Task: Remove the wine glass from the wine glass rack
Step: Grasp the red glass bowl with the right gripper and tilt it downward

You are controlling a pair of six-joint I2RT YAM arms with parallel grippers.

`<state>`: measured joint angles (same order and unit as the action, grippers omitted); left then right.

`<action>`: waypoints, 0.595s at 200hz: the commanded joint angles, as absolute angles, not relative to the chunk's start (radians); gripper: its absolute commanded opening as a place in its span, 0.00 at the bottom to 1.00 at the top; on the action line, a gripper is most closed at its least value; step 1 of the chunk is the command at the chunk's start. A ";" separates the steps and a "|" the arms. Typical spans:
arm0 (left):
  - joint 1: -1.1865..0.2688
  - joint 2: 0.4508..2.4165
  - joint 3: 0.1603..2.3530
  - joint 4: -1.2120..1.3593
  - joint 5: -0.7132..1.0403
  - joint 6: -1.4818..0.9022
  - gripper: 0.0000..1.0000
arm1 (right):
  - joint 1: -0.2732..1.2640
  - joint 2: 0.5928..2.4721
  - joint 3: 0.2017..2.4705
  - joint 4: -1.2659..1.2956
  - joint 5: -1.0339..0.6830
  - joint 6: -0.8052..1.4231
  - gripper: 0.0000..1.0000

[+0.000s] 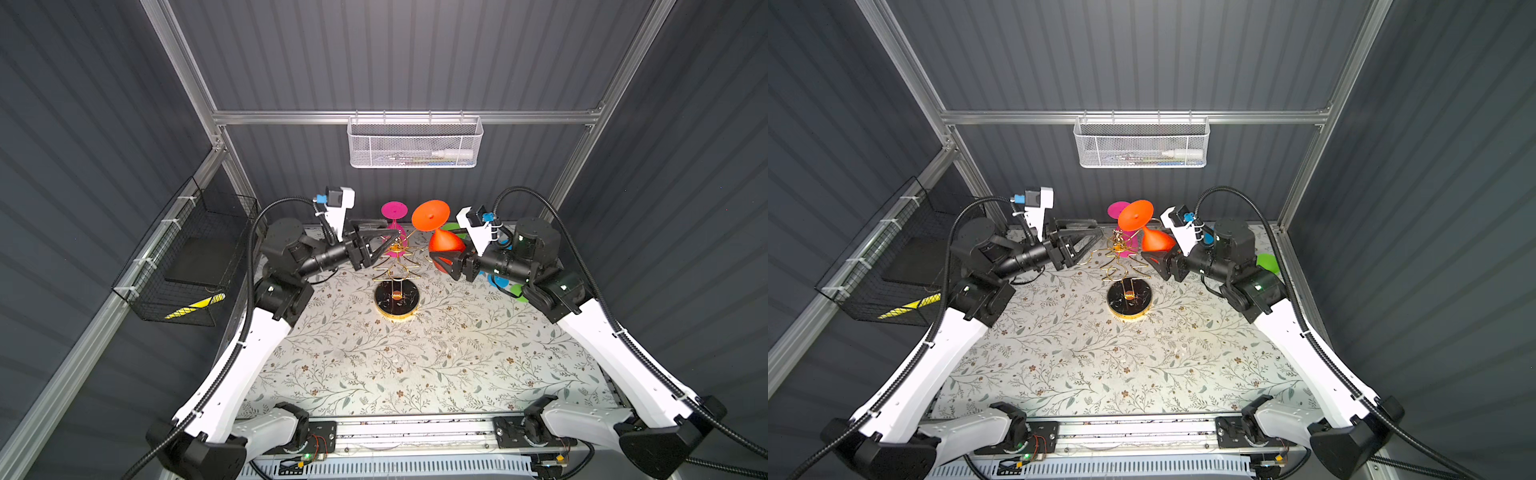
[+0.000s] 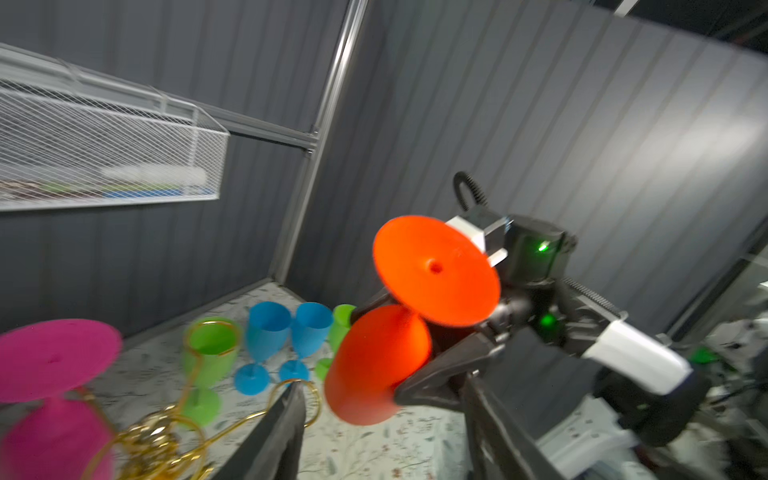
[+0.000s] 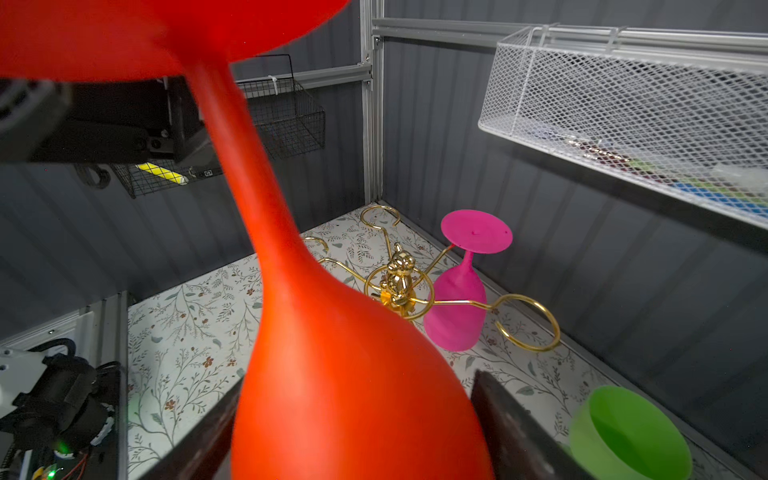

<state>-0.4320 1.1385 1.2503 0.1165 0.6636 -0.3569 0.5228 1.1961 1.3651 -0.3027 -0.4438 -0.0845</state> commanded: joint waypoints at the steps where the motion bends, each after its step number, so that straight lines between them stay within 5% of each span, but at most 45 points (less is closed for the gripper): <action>1: -0.443 1.122 1.193 0.114 0.521 0.030 0.61 | 0.536 1.210 1.464 -0.468 -0.446 -0.041 0.56; 38: -0.481 1.118 1.166 0.160 0.477 0.273 0.59 | 0.558 1.267 1.582 -0.625 -0.438 -0.014 0.54; 119: -0.510 1.129 1.145 0.236 0.472 0.384 0.57 | 0.616 1.350 1.695 -0.812 -0.416 0.024 0.51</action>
<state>-0.5037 1.1278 1.1591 0.1932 0.4816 0.3294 0.5941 1.3434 1.6569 -0.7364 -0.4248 0.0036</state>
